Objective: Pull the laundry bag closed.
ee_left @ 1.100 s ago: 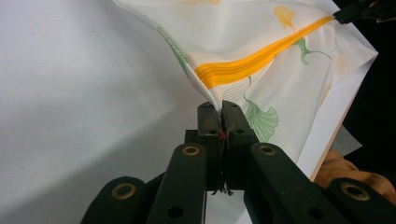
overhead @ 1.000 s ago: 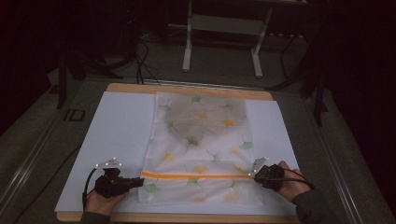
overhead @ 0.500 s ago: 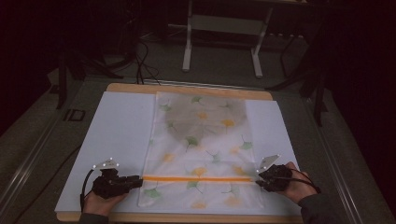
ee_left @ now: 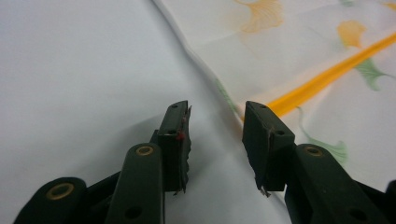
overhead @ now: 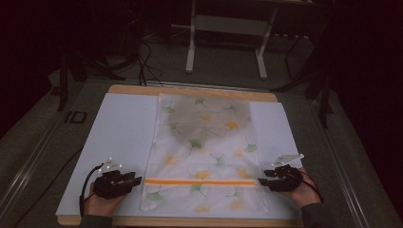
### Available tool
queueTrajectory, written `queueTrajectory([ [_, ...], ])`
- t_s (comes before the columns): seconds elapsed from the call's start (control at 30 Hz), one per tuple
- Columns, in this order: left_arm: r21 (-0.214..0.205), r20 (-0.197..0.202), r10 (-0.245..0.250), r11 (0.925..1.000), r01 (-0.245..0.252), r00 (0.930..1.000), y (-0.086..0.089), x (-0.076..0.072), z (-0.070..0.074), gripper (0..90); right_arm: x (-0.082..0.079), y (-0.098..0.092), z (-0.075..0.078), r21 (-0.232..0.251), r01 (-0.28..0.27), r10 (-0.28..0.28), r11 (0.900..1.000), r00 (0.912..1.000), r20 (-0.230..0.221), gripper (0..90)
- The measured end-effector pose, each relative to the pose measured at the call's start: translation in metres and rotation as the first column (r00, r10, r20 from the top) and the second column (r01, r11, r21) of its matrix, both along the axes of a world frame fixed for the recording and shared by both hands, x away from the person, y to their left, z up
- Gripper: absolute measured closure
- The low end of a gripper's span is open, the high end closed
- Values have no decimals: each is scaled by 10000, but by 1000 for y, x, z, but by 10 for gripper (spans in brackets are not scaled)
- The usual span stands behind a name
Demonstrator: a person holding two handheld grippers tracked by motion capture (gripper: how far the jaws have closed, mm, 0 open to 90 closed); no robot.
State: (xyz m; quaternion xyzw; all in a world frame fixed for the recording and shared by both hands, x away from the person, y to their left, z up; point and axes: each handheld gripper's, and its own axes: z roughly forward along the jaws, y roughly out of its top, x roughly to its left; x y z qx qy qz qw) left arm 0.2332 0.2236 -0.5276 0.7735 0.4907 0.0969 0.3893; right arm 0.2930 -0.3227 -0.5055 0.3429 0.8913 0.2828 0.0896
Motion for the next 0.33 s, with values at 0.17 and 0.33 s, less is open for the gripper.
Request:
queueTrajectory([
  [0.17,717,468,585,9955,-618,9972,-1,4,-3,568,3,-8,-10,1145,1579,-1621,9808,9864,282,529],
  [0.33,1481,933,1631,9732,-1757,9822,3,12,-6,520,3,-13,-21,1760,2641,-2769,9483,9595,524,473],
])
